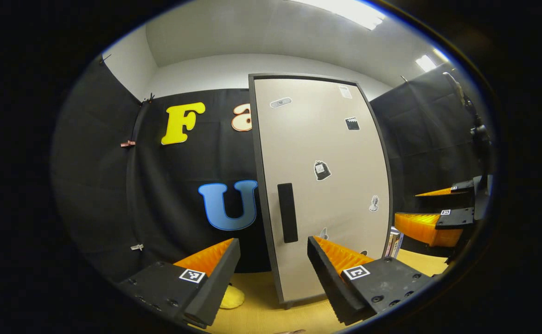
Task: Open the cabinet door with the right hand, grasp the bottle in the cabinet with the left hand and place it on the coaster, then close the cabinet door with the right hand.
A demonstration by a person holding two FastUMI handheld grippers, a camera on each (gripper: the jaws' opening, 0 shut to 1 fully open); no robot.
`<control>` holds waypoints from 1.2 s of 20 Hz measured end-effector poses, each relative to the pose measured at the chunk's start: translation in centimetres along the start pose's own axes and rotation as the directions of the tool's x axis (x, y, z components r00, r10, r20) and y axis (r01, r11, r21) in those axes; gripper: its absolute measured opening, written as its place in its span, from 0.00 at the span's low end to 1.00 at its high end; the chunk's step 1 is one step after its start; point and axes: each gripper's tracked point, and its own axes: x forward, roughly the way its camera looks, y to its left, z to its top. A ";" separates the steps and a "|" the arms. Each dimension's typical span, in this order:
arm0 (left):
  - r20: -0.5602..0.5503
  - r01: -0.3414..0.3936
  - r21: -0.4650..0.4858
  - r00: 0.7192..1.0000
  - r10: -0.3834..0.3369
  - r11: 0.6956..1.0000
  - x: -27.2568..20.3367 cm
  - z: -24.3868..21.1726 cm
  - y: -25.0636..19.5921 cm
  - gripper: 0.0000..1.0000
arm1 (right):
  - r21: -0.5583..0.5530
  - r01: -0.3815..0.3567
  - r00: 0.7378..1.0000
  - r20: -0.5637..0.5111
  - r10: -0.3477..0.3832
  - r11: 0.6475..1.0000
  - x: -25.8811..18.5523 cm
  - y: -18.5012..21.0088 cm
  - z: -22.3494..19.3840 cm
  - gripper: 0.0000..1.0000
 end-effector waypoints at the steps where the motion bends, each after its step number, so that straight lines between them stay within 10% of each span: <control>1: -0.001 0.002 -0.004 1.000 -0.002 1.000 0.0 -0.2 0.4 0.92 | 0.007 0.006 1.000 -0.001 -0.006 1.000 0.4 0.2 0.0 0.98; 11: -0.021 -0.007 -0.018 1.000 0.007 1.000 0.7 -2.6 6.7 0.92 | 0.007 -0.098 0.995 0.033 0.098 0.995 5.9 9.5 0.5 0.97; 24: -0.053 -0.035 -0.058 0.998 0.032 0.998 1.7 -6.3 14.0 0.93 | -0.078 -0.023 0.997 0.071 0.029 0.997 15.2 15.4 -0.5 0.95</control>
